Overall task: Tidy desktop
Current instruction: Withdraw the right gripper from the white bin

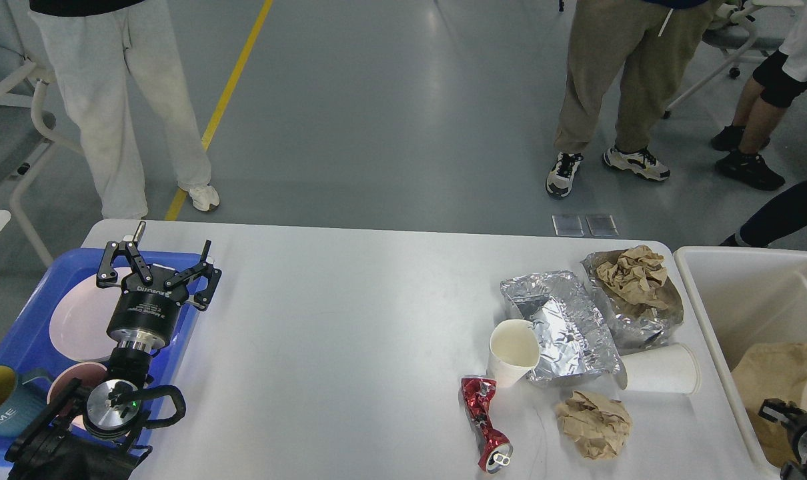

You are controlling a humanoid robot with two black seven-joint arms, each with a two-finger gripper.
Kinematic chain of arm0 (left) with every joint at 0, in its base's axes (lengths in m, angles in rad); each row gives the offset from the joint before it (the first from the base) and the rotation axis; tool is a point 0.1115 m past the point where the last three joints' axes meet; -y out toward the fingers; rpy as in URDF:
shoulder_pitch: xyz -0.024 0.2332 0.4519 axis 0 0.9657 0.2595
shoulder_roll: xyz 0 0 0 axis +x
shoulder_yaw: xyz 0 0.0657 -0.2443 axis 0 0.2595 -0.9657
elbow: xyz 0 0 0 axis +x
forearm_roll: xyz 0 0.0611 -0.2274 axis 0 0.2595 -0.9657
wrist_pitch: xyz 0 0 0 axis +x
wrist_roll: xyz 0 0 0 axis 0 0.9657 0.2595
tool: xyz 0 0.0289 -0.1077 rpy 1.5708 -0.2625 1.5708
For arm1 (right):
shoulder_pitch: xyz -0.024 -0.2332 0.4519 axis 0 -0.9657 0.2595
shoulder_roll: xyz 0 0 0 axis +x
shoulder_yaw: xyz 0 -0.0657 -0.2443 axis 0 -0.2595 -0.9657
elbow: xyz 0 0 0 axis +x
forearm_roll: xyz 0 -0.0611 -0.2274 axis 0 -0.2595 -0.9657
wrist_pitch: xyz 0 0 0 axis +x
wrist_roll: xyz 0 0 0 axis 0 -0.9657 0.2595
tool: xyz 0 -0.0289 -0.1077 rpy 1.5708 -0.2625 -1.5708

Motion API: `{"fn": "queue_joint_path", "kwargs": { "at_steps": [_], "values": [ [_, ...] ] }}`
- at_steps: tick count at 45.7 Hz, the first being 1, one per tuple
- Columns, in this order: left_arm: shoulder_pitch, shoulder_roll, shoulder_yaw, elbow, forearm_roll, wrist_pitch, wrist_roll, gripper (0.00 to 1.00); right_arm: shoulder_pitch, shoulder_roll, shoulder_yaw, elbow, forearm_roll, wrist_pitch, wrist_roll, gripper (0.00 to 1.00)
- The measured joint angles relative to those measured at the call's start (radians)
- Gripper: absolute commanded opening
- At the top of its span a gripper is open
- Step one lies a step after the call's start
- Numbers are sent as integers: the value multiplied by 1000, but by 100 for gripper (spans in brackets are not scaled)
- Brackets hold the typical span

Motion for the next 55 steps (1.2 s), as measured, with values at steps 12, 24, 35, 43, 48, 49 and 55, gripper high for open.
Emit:
{"fn": "queue_joint_path", "kwargs": {
  "at_steps": [12,24,35,43,48,49,55],
  "values": [
    [0,0,0,0,0,0,0,96,24,-44,-6,54,-6,6,-2,100],
    [0,0,0,0,0,0,0,96,355,-251,-54,366,-114,216,-84,100],
    [0,0,0,0,0,0,0,96,885,-299,-300,714,-281,570,-208,100],
    [0,0,1,0,1,0,0,96,1314,-224,-488,995,-283,778,-219,100],
    [0,0,1,0,1,0,0,96,1533,-153,-531,1151,-281,880,-220,100],
    [0,0,1,0,1,0,0,96,1567,-142,-532,1180,-280,893,-220,100],
    [0,0,1,0,1,0,0,96,1754,-74,-530,1343,-268,958,-221,100]
  ]
}}
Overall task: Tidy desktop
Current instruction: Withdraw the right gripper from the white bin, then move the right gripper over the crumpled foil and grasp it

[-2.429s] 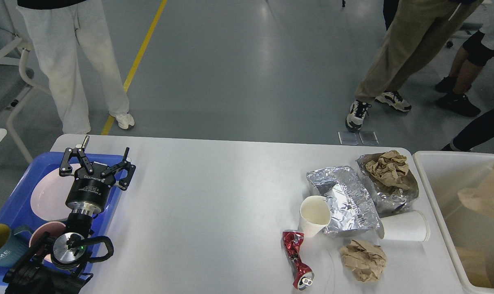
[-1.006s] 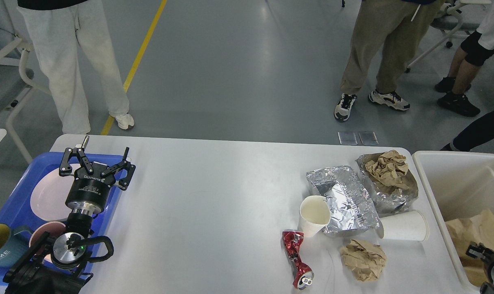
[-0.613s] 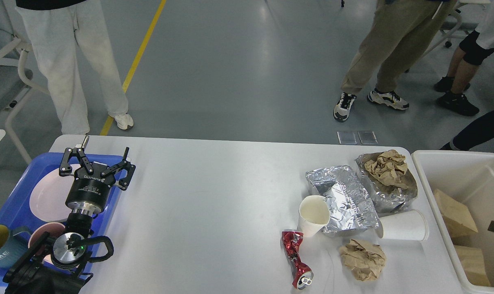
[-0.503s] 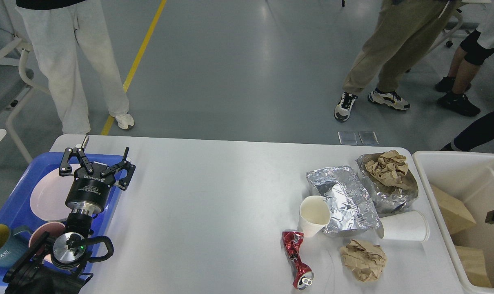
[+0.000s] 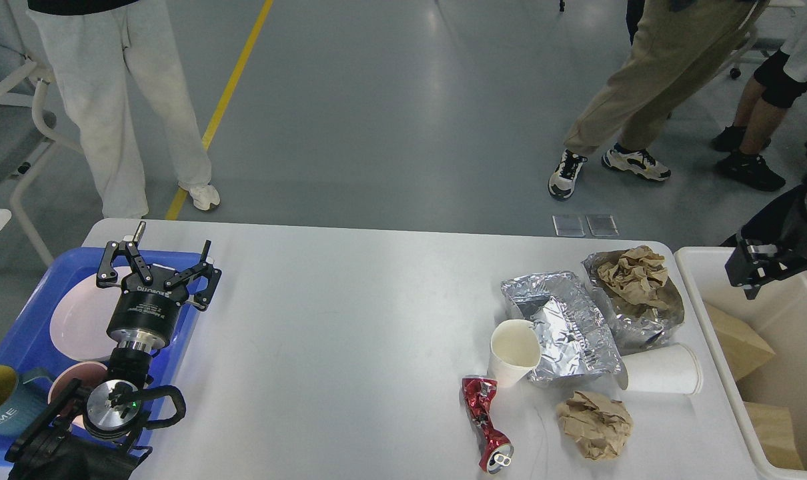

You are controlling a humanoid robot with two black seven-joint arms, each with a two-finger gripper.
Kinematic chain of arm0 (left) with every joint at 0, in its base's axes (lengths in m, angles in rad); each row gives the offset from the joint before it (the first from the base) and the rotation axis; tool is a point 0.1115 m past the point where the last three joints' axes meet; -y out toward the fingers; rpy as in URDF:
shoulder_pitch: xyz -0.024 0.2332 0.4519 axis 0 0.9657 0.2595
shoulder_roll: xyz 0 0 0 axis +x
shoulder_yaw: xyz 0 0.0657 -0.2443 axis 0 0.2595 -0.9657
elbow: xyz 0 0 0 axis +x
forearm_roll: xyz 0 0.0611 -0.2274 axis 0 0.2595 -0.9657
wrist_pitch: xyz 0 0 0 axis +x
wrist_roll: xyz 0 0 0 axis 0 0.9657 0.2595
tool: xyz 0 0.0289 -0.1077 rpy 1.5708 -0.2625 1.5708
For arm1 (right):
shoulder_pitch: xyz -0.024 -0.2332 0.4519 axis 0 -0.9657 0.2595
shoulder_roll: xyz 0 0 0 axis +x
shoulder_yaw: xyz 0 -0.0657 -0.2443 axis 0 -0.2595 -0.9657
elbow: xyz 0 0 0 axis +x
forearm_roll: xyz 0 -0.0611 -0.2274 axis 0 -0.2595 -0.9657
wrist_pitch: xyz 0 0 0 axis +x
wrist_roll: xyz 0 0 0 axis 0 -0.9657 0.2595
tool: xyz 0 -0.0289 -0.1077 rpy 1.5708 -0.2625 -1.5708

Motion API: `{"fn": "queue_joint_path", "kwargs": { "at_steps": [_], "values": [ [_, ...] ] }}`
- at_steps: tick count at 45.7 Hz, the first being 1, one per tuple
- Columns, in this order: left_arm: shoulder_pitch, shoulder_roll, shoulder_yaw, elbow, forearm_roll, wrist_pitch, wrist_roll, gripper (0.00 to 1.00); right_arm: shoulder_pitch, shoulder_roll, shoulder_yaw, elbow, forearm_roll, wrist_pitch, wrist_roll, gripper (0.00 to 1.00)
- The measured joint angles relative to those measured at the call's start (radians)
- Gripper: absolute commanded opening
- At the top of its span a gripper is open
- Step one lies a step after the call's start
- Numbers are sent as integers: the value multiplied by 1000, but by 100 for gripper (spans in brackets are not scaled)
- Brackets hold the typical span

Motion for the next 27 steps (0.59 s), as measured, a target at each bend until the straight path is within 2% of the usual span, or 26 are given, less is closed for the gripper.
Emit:
{"fn": "queue_joint_path", "kwargs": {
  "at_steps": [12,19,27],
  "values": [
    [0,0,-1,0,0,0,0,96,311,93,-3,268,180,-7,10,100],
    [0,0,-1,0,-1,0,0,96,343,200,4,303,239,-76,54,100],
    [0,0,-1,0,-1,0,0,96,330,206,10,301,248,-93,67,100]
  ]
}}
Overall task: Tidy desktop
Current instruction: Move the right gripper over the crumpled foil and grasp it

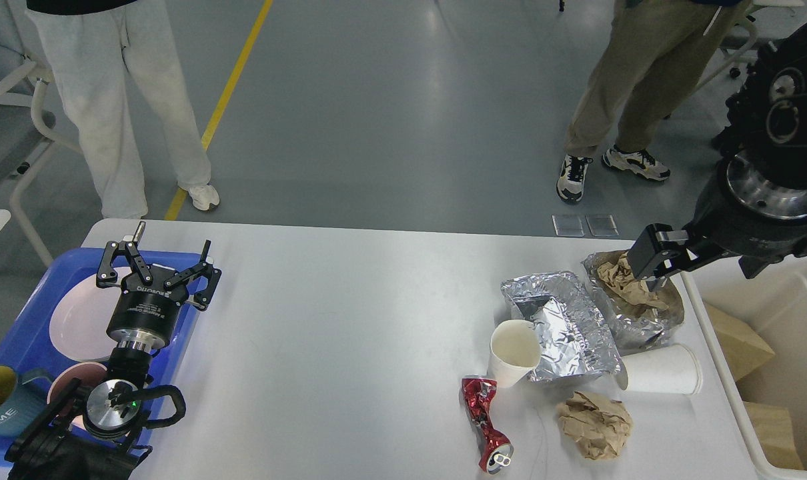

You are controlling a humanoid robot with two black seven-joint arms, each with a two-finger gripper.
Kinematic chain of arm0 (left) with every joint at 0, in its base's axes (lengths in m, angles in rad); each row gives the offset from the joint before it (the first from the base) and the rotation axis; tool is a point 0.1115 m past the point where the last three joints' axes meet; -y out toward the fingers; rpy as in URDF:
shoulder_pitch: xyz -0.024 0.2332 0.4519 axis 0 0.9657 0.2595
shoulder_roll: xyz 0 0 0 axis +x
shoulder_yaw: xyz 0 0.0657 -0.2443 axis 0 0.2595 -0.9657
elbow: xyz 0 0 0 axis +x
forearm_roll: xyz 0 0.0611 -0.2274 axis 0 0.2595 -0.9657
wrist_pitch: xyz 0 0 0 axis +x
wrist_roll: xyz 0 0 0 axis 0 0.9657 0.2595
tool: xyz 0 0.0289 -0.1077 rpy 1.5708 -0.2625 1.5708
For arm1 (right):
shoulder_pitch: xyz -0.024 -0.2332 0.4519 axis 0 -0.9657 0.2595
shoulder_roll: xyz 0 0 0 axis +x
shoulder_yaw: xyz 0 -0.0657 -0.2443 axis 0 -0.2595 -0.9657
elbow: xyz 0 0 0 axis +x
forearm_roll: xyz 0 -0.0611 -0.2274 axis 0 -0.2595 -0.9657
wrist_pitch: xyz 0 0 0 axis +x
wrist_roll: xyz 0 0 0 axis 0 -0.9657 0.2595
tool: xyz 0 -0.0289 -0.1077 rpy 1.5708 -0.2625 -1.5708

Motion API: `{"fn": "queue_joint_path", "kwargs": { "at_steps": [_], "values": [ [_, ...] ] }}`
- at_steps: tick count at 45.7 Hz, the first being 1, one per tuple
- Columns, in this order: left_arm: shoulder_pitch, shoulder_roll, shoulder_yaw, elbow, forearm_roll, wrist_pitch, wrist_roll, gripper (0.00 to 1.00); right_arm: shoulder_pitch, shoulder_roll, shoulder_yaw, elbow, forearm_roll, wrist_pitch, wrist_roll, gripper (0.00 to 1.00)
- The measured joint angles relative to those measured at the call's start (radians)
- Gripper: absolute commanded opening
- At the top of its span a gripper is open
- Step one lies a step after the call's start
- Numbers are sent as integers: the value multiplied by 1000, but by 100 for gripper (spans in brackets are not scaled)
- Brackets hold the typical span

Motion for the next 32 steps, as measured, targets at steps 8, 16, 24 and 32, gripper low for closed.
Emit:
{"fn": "queue_joint_path", "kwargs": {
  "at_steps": [8,16,24,32],
  "values": [
    [0,0,1,0,1,0,0,96,-161,-3,23,-70,-1,-72,-1,100],
    [0,0,1,0,1,0,0,96,-428,13,60,-190,2,-224,-7,100],
    [0,0,1,0,1,0,0,96,-667,4,119,-310,46,-290,-11,99],
    [0,0,1,0,1,0,0,96,-874,-46,150,-439,489,-321,-12,100]
  ]
}}
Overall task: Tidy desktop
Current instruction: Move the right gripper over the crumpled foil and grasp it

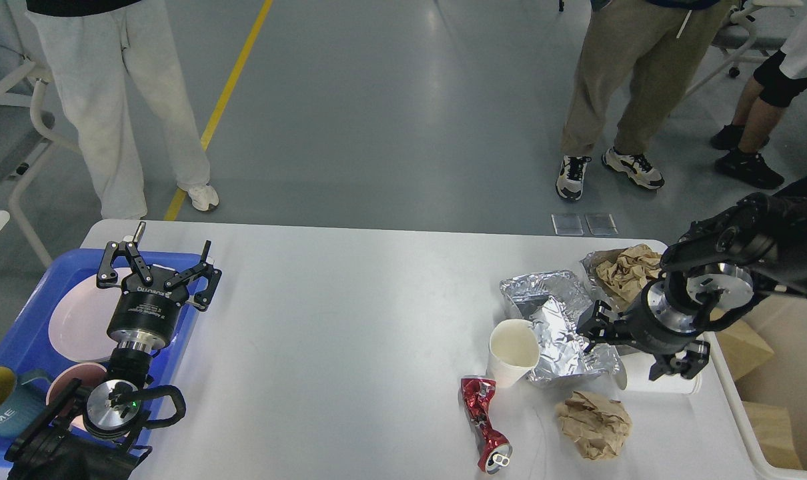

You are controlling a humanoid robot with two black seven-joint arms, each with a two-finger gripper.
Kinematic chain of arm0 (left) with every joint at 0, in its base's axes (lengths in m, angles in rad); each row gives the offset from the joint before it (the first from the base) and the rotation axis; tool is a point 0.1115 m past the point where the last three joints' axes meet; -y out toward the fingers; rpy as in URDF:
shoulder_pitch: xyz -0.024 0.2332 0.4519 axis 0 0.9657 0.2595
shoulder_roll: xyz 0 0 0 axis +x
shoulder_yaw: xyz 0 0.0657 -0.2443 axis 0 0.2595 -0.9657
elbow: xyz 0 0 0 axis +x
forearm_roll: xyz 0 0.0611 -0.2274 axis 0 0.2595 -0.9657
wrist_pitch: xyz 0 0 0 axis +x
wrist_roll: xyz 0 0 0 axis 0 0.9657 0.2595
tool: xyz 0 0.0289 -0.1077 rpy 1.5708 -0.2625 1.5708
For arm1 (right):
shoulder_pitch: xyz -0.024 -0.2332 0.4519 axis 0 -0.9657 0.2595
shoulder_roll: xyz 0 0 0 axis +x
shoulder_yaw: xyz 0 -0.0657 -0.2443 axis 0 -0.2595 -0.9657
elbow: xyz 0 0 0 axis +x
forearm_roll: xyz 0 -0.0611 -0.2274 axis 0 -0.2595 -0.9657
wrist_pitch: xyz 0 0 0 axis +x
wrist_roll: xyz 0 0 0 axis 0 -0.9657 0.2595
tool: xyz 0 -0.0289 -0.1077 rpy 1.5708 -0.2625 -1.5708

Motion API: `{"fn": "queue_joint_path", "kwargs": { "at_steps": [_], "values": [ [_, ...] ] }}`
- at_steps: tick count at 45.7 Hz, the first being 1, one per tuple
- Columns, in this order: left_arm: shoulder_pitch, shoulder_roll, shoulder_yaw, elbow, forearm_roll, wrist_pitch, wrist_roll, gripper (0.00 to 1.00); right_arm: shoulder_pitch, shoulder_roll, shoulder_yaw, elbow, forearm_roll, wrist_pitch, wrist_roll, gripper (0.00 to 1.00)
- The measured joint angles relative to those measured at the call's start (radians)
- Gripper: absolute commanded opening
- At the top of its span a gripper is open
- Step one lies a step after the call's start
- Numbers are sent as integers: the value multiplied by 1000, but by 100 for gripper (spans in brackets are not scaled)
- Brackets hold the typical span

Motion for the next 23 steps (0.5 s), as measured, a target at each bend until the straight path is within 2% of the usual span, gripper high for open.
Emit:
{"fn": "queue_joint_path", "kwargs": {
  "at_steps": [5,9,15,23],
  "values": [
    [0,0,0,0,0,0,0,96,-78,0,13,-18,292,-63,5,100],
    [0,0,0,0,0,0,0,96,-119,5,56,-26,395,-145,7,100],
    [0,0,0,0,0,0,0,96,-151,-3,127,-38,431,-260,6,100],
    [0,0,0,0,0,0,1,96,-183,-5,158,-84,437,-289,-1,100]
  ]
}}
